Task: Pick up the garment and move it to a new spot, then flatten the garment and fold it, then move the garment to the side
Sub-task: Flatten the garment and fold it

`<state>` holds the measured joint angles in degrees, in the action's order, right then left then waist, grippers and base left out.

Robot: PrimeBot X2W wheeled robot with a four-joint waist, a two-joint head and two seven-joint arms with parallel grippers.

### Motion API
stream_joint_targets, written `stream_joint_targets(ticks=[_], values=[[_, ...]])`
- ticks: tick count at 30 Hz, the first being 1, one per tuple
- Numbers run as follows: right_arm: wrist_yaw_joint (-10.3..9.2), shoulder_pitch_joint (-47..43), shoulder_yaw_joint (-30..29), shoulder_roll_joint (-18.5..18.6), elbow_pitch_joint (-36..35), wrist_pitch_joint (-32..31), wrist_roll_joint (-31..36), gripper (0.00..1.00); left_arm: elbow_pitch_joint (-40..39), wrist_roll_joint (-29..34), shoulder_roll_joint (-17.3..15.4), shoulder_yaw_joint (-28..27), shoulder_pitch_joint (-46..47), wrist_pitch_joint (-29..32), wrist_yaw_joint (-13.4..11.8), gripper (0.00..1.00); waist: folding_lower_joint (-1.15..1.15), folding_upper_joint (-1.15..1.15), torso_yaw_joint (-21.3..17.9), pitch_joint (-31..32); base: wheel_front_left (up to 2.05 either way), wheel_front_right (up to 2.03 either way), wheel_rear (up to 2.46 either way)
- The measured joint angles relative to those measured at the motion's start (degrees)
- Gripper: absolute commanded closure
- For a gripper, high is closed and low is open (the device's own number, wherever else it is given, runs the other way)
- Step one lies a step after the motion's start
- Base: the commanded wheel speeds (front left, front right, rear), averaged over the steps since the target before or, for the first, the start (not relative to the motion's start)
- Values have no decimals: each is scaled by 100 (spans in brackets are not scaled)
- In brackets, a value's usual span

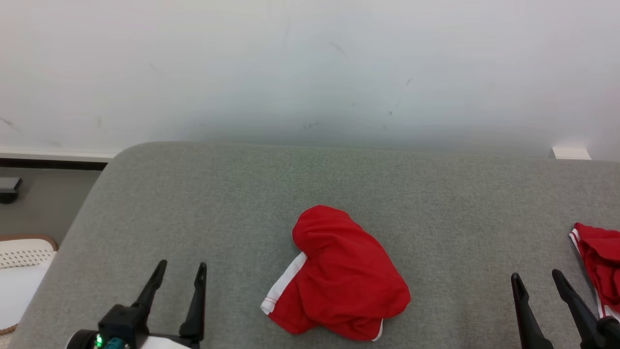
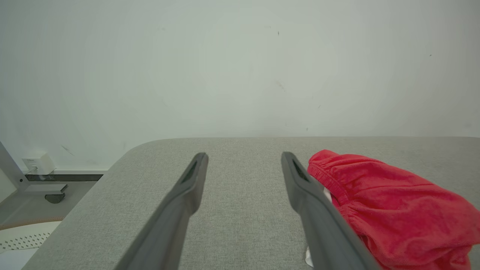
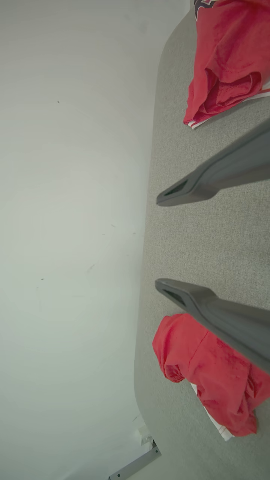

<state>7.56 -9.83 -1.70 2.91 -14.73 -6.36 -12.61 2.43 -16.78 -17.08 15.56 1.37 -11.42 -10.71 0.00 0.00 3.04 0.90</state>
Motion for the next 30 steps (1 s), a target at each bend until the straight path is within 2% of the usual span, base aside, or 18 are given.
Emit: stream_joint_targets(ticks=[10,13,18,24,30], values=[[0,0,16,0,-4,13,-7,0,13,-2,-18,32,11,-12,-1,0,0,0,8,-31,0,0,0],[0,4,176,1,4,-59,25,0,-10,0,-25,59,90,-25,-1,0,0,0,57,-74,0,0,0],[0,182,1150,132,344,-313,148,0,-94,89,-19,137,318,-35,2,0,0,0,179,-239,0,0,0],[0,583,2604,425,1262,-361,-178,0,-55,136,53,238,614,-103,33,0,0,0,444,-513,0,0,0],[0,1386,3198,625,2319,-132,-178,0,14,149,180,271,837,-192,33,0,0,0,700,-822,0,0,0]])
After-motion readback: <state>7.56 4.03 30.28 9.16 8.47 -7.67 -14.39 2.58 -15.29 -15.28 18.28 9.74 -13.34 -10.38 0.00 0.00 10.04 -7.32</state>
